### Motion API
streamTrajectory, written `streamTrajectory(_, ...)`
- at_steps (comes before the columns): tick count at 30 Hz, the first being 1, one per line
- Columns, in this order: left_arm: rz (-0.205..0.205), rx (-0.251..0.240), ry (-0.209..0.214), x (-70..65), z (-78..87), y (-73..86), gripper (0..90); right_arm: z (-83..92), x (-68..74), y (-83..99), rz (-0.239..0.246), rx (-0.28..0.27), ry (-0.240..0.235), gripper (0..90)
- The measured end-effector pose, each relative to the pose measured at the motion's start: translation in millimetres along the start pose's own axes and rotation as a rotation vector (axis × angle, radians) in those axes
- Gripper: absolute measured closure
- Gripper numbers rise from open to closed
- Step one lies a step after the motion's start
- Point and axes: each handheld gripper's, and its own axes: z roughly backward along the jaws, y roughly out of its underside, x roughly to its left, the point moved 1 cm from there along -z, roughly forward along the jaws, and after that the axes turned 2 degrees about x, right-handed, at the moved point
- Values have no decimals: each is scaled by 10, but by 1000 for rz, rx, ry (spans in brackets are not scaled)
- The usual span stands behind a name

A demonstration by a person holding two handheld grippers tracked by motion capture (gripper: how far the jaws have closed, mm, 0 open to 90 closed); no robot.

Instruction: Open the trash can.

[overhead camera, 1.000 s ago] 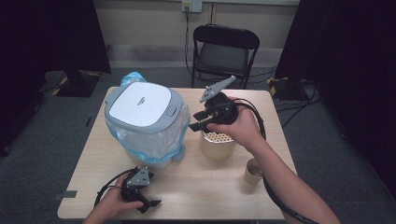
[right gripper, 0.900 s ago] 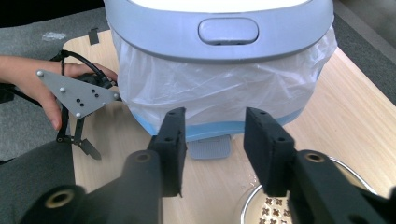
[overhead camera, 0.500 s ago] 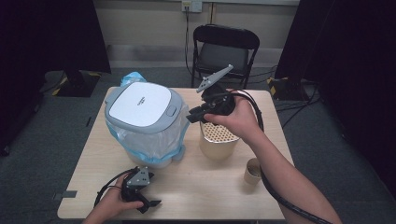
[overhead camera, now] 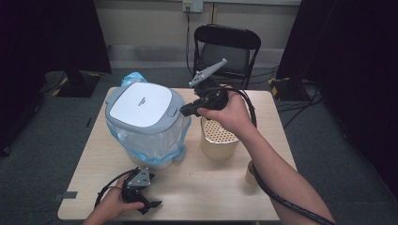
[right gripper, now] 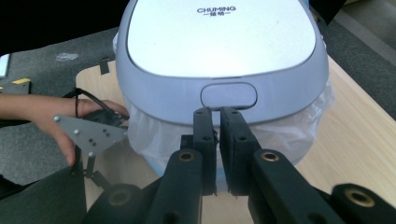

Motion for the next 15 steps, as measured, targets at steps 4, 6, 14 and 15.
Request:
streamTrajectory(4, 0, 1, 0, 0, 1, 0, 0, -77, -3, -43, -3, -9, 11, 875)
streamTrajectory(6, 0, 0, 0, 0, 0, 0, 0, -115, -14, -60, -5, -15, 18, 884)
streamTrajectory(14, 0, 0, 0, 0, 1, 0, 0, -246, -94, -88, -5, -22, 38, 900)
streamTrajectory(15, 0, 0, 0, 0, 1, 0, 0, -262, -108, -88, -5, -24, 36, 900)
